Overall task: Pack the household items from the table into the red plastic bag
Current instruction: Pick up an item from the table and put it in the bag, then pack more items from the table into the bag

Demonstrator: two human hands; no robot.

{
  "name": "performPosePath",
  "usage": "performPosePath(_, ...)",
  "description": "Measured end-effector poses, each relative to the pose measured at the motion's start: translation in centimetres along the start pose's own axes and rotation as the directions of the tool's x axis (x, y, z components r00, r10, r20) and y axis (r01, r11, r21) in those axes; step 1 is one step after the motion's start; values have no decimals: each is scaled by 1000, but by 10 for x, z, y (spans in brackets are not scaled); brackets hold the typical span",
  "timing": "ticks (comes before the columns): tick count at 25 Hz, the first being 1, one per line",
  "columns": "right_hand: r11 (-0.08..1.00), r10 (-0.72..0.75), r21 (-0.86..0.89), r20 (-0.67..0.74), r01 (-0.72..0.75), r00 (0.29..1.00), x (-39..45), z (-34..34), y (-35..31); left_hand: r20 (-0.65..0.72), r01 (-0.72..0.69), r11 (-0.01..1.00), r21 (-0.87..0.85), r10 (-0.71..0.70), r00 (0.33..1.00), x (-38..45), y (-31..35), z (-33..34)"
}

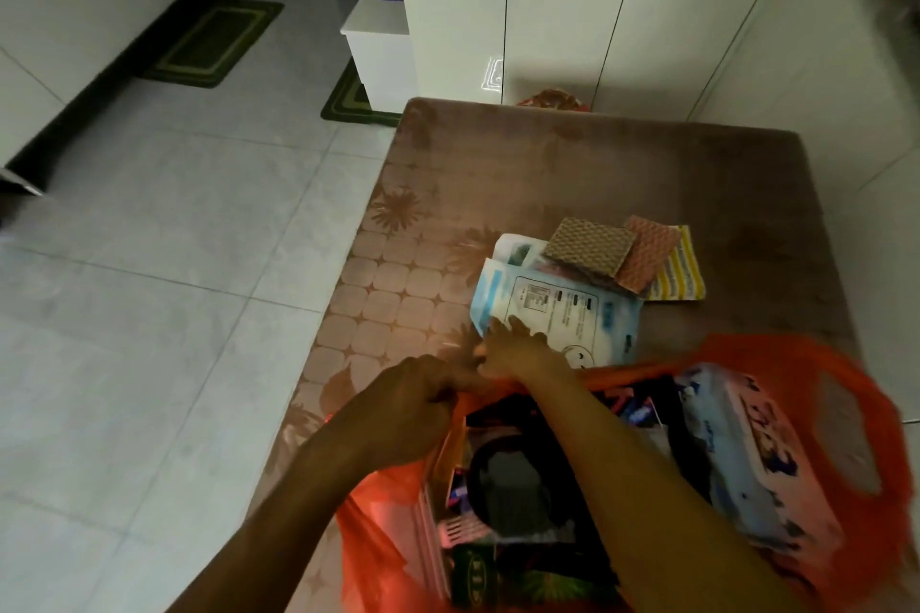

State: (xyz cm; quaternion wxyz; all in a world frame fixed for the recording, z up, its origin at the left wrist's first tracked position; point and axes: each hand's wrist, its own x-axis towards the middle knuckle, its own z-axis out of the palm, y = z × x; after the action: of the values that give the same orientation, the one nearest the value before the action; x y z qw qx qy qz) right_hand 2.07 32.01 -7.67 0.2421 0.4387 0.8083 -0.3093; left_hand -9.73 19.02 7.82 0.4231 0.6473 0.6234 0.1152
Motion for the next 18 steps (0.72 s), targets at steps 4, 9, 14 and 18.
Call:
performPosePath(4, 998, 28, 60, -6, -27, 1000, 9, 8, -2, 15, -46, 998, -34, 47, 999, 3, -8, 1)
performPosePath(9, 565, 105, 744, -493, 356, 864, -63, -41, 3, -49, -6, 996, -94, 2, 999, -4, -16, 3)
performPosePath(14, 54, 48, 758, -652, 650, 757, -209, -98, 35, -81, -3, 993, -120, -7, 997, -11, 3, -3)
performPosePath(18, 604, -311, 393, -685, 693, 659, -314, -106, 29, -121, -46, 980, -195, 22, 992, -22, 10, 3)
